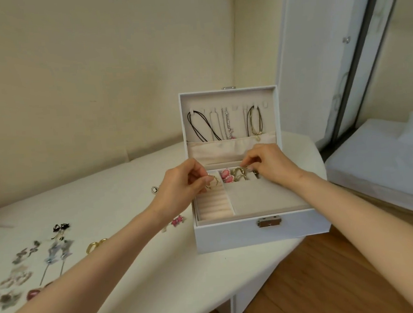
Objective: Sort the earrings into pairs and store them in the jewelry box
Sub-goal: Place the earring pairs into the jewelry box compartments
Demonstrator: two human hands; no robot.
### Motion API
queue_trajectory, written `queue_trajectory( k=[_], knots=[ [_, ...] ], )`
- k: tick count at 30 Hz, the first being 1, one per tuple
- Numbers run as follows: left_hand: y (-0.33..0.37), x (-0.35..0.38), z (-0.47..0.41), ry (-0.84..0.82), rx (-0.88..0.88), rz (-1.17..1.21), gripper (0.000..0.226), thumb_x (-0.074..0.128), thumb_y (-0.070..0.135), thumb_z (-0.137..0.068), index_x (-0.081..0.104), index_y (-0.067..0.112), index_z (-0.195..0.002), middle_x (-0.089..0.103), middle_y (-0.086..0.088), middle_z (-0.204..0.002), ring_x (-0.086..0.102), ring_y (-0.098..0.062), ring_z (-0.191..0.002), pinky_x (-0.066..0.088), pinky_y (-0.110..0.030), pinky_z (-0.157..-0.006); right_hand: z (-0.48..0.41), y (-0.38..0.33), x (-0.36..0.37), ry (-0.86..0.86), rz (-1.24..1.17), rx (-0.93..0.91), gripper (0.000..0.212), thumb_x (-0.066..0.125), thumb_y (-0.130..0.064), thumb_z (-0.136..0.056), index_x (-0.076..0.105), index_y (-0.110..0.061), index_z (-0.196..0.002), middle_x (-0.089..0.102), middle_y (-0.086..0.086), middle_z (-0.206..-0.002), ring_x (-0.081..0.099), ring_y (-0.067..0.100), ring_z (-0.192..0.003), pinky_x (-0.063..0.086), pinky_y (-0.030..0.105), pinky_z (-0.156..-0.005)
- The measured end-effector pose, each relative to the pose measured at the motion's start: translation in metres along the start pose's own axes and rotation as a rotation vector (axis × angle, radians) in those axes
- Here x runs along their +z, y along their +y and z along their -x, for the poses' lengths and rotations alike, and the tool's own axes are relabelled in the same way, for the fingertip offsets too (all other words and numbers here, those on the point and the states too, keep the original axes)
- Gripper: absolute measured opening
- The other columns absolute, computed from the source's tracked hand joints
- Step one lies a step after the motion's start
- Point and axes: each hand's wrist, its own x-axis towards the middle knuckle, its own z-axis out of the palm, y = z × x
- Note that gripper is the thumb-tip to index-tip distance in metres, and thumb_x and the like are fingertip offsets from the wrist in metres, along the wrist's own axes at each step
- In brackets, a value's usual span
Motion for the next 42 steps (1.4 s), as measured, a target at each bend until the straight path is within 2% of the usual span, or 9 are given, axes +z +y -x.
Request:
queue_trajectory(
  k=[8, 15, 19, 25, 28, 31, 35, 39, 42],
  knots=[
    [0.008, 0.013, -0.009, -0.060, 0.005, -0.015, 0.013, 0.066, 0.009, -0.083, 0.056, 0.015, -0.078, 0.062, 0.003, -0.068, 0.058, -0.001, -0.057, 0.049, -0.017, -0.062, 0.004, -0.004, -0.003, 0.045, -0.115, 0.014, 0.022, 0.063, 0.005, -0.079, 0.072, -0.014, -0.086, 0.064, 0.003, -0.078, 0.052, 0.001, -0.064, 0.043, 0.017, -0.067],
    [0.018, 0.028, -0.023, -0.089, 0.032, -0.040, 0.019, 0.065, 0.011, -0.084, 0.052, 0.021, -0.073, 0.062, 0.006, -0.065, 0.055, 0.005, -0.049, 0.044, -0.009, -0.055, 0.006, -0.003, -0.004, -0.008, -0.094, 0.099, 0.014, 0.075, -0.004, -0.072, 0.072, -0.014, -0.082, 0.064, -0.001, -0.071, 0.056, 0.006, -0.063, 0.050, 0.028, -0.072],
    [0.026, 0.036, -0.042, -0.129, 0.052, -0.072, 0.007, 0.063, 0.008, -0.085, 0.057, 0.011, -0.082, 0.061, 0.001, -0.066, 0.060, -0.011, -0.058, 0.052, -0.024, -0.064, 0.003, -0.001, -0.004, 0.042, -0.087, 0.134, 0.012, 0.075, -0.005, -0.072, 0.073, -0.016, -0.076, 0.065, 0.000, -0.070, 0.059, 0.013, -0.068, 0.053, 0.034, -0.077],
    [0.030, 0.057, -0.072, -0.203, 0.031, -0.223, 0.009, 0.066, 0.012, -0.084, 0.061, 0.007, -0.088, 0.067, -0.016, -0.083, 0.061, -0.026, -0.069, 0.049, -0.031, -0.059, 0.004, 0.009, -0.007, 0.049, -0.141, 0.207, 0.016, 0.074, -0.010, -0.074, 0.070, -0.024, -0.070, 0.070, 0.001, -0.077, 0.066, 0.022, -0.081, 0.053, 0.041, -0.083],
    [0.029, 0.065, -0.079, -0.222, 0.024, -0.296, 0.008, 0.065, 0.014, -0.084, 0.062, 0.009, -0.089, 0.068, -0.013, -0.088, 0.053, -0.018, -0.068, 0.036, -0.015, -0.049, 0.004, 0.006, -0.013, 0.190, -0.289, 0.207, 0.015, 0.067, -0.004, -0.080, 0.073, -0.018, -0.079, 0.070, 0.003, -0.081, 0.067, 0.018, -0.081, 0.053, 0.033, -0.082],
    [0.026, 0.070, -0.085, -0.197, 0.021, -0.331, 0.011, 0.066, 0.016, -0.082, 0.066, 0.009, -0.090, 0.067, -0.009, -0.092, 0.055, -0.018, -0.078, 0.040, -0.023, -0.063, 0.008, -0.002, -0.020, 0.109, -0.545, 0.190, 0.018, 0.064, -0.002, -0.079, 0.069, -0.019, -0.081, 0.069, 0.012, -0.086, 0.067, 0.021, -0.082, 0.051, 0.024, -0.072],
    [0.024, 0.073, -0.092, -0.146, 0.018, -0.318, 0.011, 0.068, 0.018, -0.080, 0.067, 0.012, -0.089, 0.066, -0.006, -0.091, 0.060, -0.022, -0.088, 0.045, -0.030, -0.075, 0.012, -0.005, -0.016, -0.016, -0.467, 0.165, 0.026, 0.069, -0.001, -0.074, 0.063, -0.020, -0.090, 0.062, 0.006, -0.071, 0.059, 0.017, -0.074, 0.048, 0.033, -0.076],
    [0.026, 0.071, -0.099, -0.079, 0.003, -0.293, 0.009, 0.066, 0.023, -0.083, 0.062, 0.017, -0.088, 0.061, 0.002, -0.084, 0.057, -0.018, -0.085, 0.044, -0.030, -0.073, 0.009, -0.002, -0.017, 0.187, -0.393, 0.209, 0.018, 0.070, 0.003, -0.076, 0.068, -0.013, -0.084, 0.057, 0.003, -0.065, 0.055, 0.011, -0.055, 0.048, 0.020, -0.060],
    [0.026, 0.073, -0.103, -0.206, 0.011, -0.523, 0.015, 0.067, 0.028, -0.081, 0.063, 0.020, -0.093, 0.065, 0.001, -0.099, 0.058, -0.019, -0.097, 0.046, -0.031, -0.079, 0.009, 0.004, -0.020, 0.318, -0.417, 0.209, 0.011, 0.067, 0.001, -0.079, 0.071, -0.007, -0.084, 0.058, 0.000, -0.062, 0.054, -0.001, -0.042, 0.040, 0.007, -0.047]
  ],
)
